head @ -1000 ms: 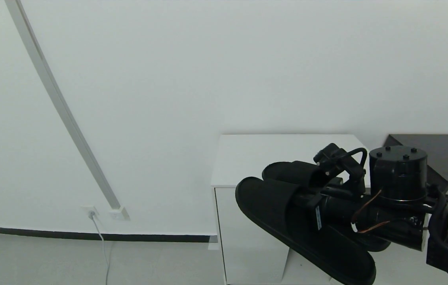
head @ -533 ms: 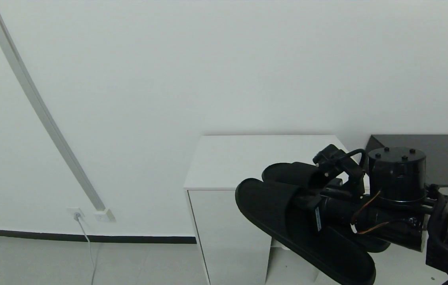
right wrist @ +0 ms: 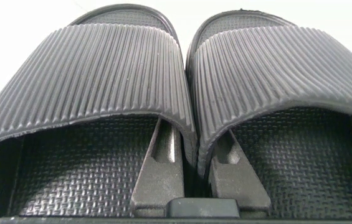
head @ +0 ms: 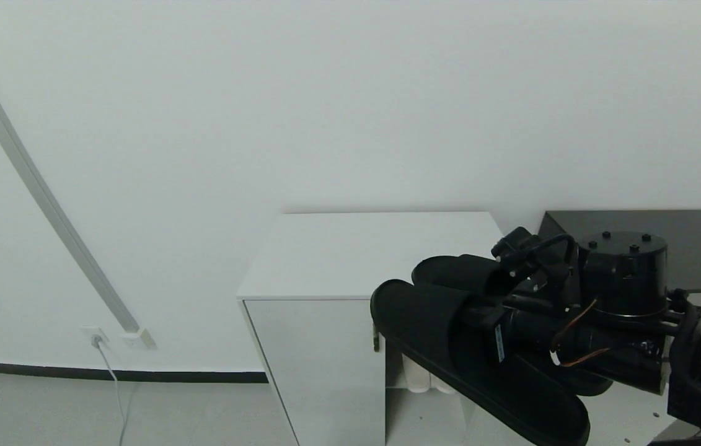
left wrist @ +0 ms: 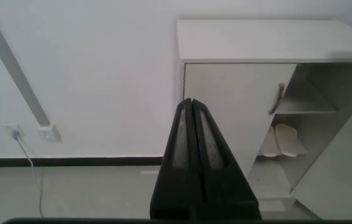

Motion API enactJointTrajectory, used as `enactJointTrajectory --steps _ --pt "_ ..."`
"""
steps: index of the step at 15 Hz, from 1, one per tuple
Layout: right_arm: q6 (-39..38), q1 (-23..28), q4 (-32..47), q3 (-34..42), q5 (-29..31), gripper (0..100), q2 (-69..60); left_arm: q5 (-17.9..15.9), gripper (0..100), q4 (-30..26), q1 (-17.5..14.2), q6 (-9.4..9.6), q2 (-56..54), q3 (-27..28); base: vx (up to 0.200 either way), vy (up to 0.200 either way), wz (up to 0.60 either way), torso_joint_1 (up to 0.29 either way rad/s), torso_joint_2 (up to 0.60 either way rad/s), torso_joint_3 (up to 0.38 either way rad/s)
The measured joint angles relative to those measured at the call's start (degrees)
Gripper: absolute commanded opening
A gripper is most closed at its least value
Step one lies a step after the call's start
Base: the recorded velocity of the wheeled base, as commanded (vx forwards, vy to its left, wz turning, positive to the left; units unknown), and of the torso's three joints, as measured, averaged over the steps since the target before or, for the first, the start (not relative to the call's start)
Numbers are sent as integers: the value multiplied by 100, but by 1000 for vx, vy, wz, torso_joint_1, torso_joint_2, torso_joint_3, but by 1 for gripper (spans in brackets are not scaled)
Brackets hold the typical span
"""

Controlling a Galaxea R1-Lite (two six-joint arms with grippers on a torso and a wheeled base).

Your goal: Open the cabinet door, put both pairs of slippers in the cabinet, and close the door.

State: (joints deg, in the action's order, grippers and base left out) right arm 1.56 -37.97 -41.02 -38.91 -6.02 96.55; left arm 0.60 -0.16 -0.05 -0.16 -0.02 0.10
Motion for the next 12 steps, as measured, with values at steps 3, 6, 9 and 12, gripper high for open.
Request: enactJointTrajectory --steps 3,6,9,12 --pt "0 -17 2 2 -7 0 26 0 0 -2 7 2 0 0 0 0 0 0 0 0" --pt "7 -4 -2 38 -5 0 30 0 0 -5 5 2 0 0 0 0 0 0 0 0" --pt "183 24 -11 99 9 0 34 0 0 0 5 2 0 0 0 0 -200 1 -1 -1" --pt "185 9 -9 105 -5 0 39 0 0 0 5 6 0 1 0 0 -400 -2 3 0"
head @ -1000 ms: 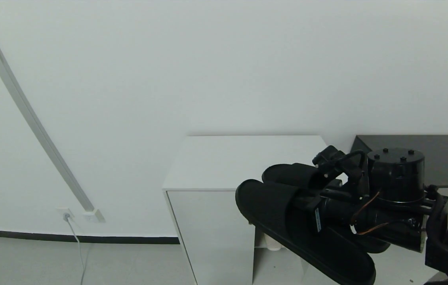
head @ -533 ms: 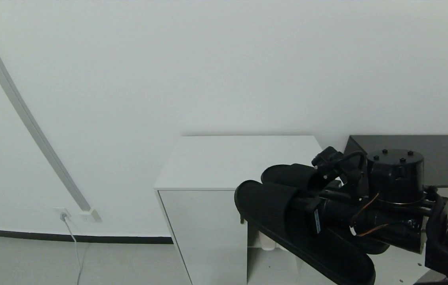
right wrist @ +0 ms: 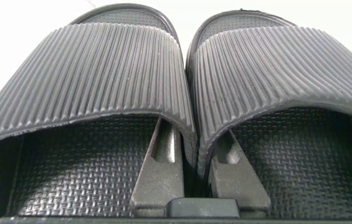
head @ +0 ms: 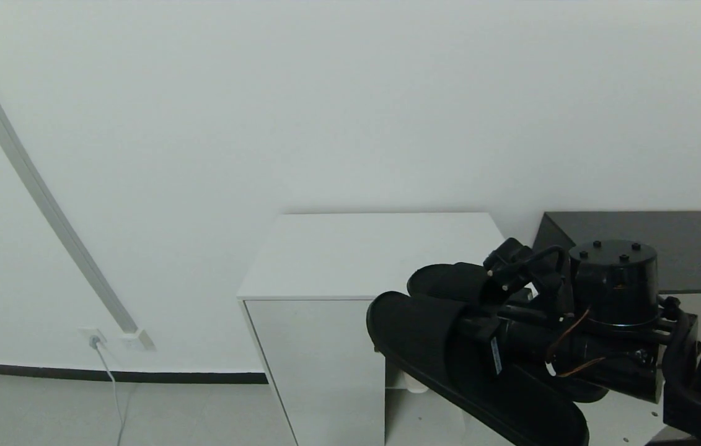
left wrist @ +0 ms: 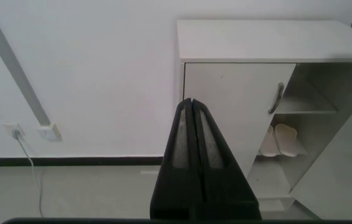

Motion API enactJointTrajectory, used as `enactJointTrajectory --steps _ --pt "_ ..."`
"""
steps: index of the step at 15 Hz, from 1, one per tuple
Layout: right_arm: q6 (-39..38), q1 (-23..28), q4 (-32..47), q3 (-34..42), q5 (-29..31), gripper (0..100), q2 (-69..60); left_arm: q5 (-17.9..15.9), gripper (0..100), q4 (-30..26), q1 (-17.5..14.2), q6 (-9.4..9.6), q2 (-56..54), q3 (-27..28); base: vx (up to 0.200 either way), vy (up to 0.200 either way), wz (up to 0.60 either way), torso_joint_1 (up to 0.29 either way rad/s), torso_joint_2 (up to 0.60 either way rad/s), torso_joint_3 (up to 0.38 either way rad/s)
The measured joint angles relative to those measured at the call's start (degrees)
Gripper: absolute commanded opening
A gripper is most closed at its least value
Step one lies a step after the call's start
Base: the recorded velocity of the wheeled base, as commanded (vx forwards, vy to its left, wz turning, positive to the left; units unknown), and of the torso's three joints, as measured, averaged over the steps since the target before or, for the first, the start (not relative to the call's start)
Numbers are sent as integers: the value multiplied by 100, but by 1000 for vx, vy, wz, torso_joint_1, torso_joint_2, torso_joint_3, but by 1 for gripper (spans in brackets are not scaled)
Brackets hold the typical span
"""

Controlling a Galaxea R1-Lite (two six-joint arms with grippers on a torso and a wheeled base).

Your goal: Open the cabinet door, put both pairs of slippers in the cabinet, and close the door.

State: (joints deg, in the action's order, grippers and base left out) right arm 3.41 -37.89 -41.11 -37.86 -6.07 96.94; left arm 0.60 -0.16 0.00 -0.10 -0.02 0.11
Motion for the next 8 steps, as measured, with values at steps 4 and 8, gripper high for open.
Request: enactJointTrajectory --steps 4,8 --pt "0 7 -5 9 11 0 -2 -2 0 0 -5 2 0 -4 0 0 0 0 0 0" --pt "0 0 0 38 11 0 0 0 0 0 -2 -1 0 -1 0 0 0 0 0 0"
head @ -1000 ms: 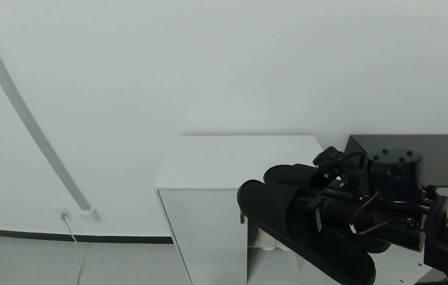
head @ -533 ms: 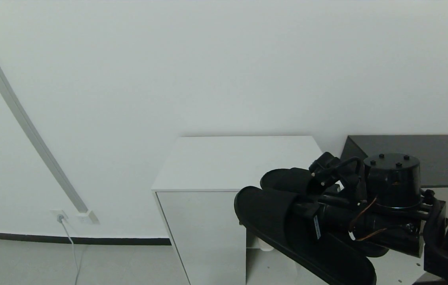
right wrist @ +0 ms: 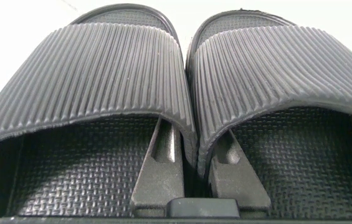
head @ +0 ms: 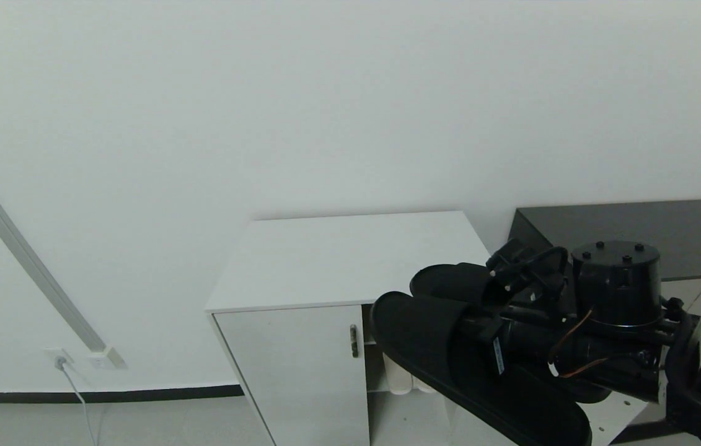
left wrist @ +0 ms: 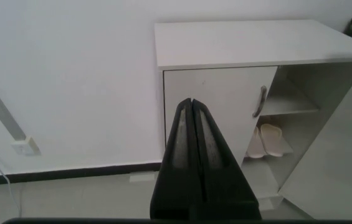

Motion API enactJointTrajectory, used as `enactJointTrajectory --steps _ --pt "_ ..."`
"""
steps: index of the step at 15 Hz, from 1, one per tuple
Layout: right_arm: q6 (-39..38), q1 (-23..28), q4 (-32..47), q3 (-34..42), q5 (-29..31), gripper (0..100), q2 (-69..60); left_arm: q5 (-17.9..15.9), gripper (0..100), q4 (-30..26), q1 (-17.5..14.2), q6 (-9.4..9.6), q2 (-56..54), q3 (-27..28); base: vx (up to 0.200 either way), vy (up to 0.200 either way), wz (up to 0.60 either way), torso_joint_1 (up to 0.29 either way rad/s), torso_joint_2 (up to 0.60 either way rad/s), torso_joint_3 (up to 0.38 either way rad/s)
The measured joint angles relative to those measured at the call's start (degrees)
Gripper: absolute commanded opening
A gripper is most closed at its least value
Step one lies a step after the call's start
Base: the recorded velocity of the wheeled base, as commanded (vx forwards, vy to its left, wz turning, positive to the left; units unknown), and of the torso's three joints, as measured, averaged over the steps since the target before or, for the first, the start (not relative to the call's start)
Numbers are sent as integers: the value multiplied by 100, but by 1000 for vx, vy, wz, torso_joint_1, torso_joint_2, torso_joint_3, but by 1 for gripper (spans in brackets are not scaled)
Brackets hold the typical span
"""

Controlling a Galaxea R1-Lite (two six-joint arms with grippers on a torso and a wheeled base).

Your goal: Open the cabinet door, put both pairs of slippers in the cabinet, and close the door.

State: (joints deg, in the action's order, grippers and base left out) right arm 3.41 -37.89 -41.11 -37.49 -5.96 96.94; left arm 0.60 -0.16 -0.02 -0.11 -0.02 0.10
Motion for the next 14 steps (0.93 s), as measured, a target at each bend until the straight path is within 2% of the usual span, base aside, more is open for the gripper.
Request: enactJointTrajectory --steps 3,6,14 --pt "2 -4 -2 4 -2 0 6 0 0 -2 2 0 0 0 0 0 0 0 0 0" --pt "35 -1 -6 6 0 0 22 13 0 -2 2 -13 0 0 -200 0 0 4 5 7" --pt "35 -11 -24 41 0 0 35 18 0 -2 2 -13 0 0 0 0 0 0 0 0"
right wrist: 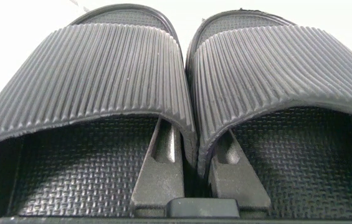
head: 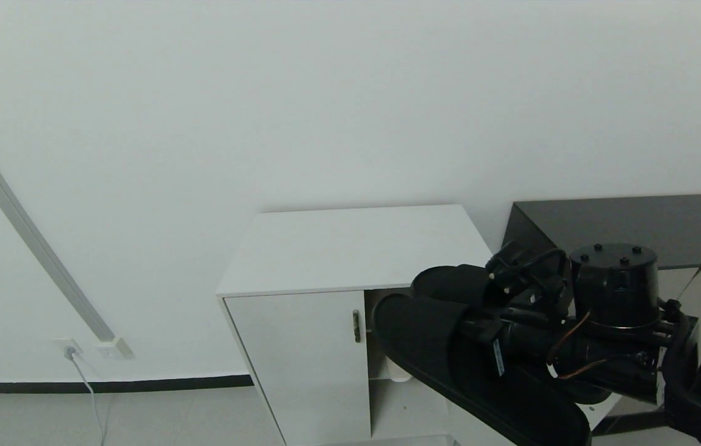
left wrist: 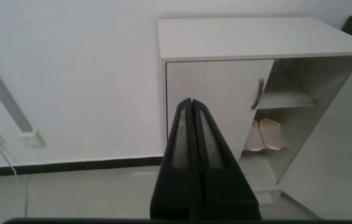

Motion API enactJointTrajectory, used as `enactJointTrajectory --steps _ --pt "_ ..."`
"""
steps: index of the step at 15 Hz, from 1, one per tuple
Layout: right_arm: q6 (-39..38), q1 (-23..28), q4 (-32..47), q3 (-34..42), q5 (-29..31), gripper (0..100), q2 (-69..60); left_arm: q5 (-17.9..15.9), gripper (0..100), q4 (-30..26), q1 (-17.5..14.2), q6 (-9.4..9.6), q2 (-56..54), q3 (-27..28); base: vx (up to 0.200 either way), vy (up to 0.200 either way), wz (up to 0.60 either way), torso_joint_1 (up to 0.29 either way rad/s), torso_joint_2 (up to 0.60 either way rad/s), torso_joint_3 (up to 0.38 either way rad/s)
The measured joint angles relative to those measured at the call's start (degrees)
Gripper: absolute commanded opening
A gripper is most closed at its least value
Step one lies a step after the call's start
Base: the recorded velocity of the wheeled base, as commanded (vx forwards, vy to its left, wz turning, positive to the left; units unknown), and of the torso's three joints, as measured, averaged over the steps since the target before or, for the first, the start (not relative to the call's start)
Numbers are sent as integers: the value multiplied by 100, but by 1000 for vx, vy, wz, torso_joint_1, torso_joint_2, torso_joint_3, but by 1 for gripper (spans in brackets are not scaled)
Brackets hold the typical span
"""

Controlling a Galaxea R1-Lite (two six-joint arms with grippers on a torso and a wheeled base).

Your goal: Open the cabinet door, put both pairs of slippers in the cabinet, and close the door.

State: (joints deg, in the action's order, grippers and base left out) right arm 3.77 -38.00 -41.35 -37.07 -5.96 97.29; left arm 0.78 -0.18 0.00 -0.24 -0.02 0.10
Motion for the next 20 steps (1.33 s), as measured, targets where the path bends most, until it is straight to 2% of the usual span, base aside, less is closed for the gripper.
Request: enactJointTrajectory --steps 4,7,10,20 --pt "-7 5 -30 55 -11 0 15 0 0 0 0 4 0 0 0 0 0 0 0 0" --pt "0 5 -343 74 -2 0 130 0 0 0 0 2 0 0 0 0 0 0 0 0" --pt "0 5 -657 146 5 0 256 -2 0 0 0 2 0 1 0 0 0 -128 292 162" --pt "2 -1 -707 260 2 0 325 -2 0 2 0 -9 0 0 0 0 0 -159 364 204"
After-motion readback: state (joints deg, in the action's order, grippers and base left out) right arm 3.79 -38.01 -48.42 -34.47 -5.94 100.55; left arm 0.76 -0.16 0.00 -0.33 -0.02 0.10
